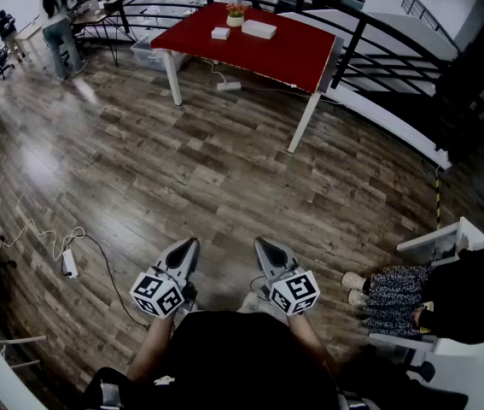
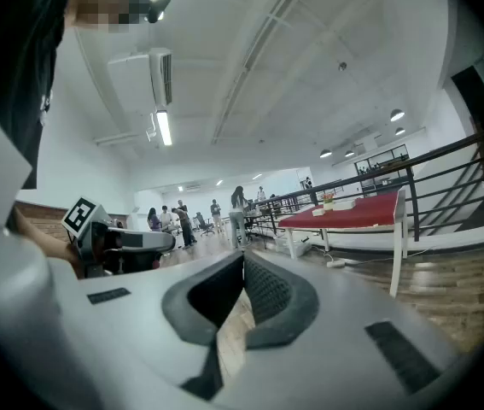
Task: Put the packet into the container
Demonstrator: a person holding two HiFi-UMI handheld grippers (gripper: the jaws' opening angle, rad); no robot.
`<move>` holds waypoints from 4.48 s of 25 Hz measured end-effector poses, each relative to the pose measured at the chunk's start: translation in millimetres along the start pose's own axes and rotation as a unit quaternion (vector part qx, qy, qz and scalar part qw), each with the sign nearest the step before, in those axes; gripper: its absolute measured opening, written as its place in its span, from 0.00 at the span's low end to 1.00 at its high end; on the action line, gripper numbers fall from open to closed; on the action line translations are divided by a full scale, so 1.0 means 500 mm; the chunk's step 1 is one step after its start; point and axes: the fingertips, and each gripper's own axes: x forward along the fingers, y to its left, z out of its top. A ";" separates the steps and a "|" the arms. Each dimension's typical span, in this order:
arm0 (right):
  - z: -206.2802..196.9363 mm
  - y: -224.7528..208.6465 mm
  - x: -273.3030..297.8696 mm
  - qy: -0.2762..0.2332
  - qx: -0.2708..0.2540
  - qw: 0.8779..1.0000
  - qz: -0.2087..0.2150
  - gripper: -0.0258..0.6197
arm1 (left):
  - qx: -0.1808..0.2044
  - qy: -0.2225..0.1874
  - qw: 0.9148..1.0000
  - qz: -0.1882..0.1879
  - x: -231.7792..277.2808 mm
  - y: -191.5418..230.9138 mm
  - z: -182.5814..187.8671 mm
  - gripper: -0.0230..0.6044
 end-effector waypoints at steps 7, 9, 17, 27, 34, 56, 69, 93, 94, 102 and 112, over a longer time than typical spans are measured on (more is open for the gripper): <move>0.007 -0.125 -0.065 0.000 0.001 1.000 -0.006 0.07 | 0.005 0.007 1.000 -0.004 0.094 -0.092 -0.036 0.05; 0.002 -0.158 -0.077 0.005 0.001 1.000 -0.011 0.07 | 0.006 0.010 1.000 0.005 0.109 -0.107 -0.044 0.05; 0.030 -0.222 -0.039 -0.006 -0.003 1.000 -0.006 0.07 | 0.020 0.011 1.000 0.022 0.156 -0.091 -0.018 0.05; 0.058 -0.297 0.142 0.002 -0.003 1.000 -0.004 0.07 | 0.010 0.007 1.000 0.004 0.307 0.055 0.049 0.05; 0.129 -0.334 0.365 -0.001 -0.014 1.000 -0.005 0.07 | 0.009 -0.003 1.000 -0.019 0.419 0.209 0.173 0.05; 0.198 -0.535 0.811 0.005 -0.013 1.000 -0.020 0.07 | -0.021 0.014 0.999 -0.034 0.733 0.561 0.299 0.05; 0.326 -0.884 1.038 -0.004 -0.003 1.000 -0.010 0.07 | -0.005 0.022 0.999 -0.032 1.145 0.658 0.430 0.05; 0.412 -1.175 1.277 -0.007 0.012 1.000 0.017 0.07 | 0.009 0.040 0.999 -0.009 1.506 0.791 0.514 0.05; 0.415 -1.190 1.293 -0.009 0.016 1.000 0.015 0.07 | 0.008 0.041 0.999 -0.012 1.526 0.803 0.520 0.05; 0.439 -1.285 1.455 -0.004 0.008 1.000 -0.003 0.07 | 0.004 0.041 0.999 -0.032 1.675 0.931 0.574 0.05; 0.522 -1.365 1.695 -0.006 -0.002 0.999 -0.033 0.07 | 0.003 0.049 0.997 -0.061 1.839 1.124 0.710 0.05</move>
